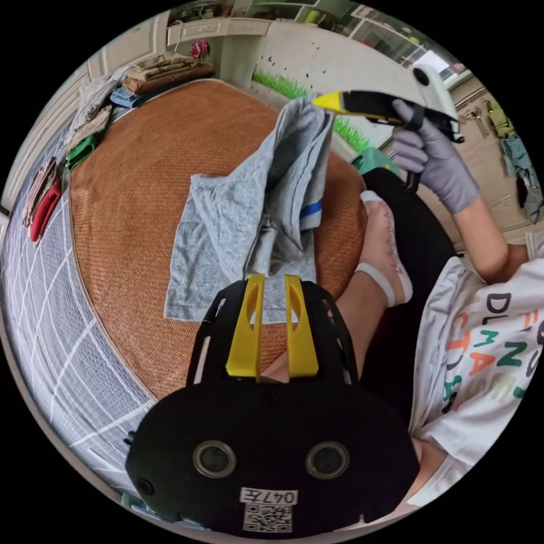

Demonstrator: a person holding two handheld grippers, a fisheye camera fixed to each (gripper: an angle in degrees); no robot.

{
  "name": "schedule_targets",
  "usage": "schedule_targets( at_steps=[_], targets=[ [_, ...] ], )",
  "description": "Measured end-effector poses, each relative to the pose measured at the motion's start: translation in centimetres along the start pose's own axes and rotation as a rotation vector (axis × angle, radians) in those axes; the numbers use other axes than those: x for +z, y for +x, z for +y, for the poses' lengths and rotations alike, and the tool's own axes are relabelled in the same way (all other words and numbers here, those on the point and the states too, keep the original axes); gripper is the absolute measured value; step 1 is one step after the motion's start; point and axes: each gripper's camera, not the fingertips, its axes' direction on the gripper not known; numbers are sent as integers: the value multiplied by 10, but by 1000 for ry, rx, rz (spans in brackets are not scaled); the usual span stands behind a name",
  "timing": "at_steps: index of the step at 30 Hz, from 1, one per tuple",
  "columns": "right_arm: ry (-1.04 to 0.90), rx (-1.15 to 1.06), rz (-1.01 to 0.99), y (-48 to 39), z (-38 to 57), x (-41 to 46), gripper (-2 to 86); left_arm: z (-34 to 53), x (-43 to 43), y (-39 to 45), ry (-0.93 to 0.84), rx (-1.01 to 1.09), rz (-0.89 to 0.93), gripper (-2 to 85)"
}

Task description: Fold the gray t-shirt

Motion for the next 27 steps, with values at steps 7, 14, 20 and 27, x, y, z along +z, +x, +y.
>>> schedule_targets(
  at_steps=[7,14,20,27],
  targets=[
    [6,4,-20,-6,-3,0,-1,-36,13,17,-77,-19,-117,89],
    [11,-20,-34,-22,-11,1,-1,-54,11,21,-100,-30,-131,76],
    [6,-49,-23,-39,-17,0,-1,-69,5,12,-32,-79,-72,45],
    [-243,-95,122,-42,-18,25,23,-57,10,-6,-40,-102,-72,-7]
  ],
)
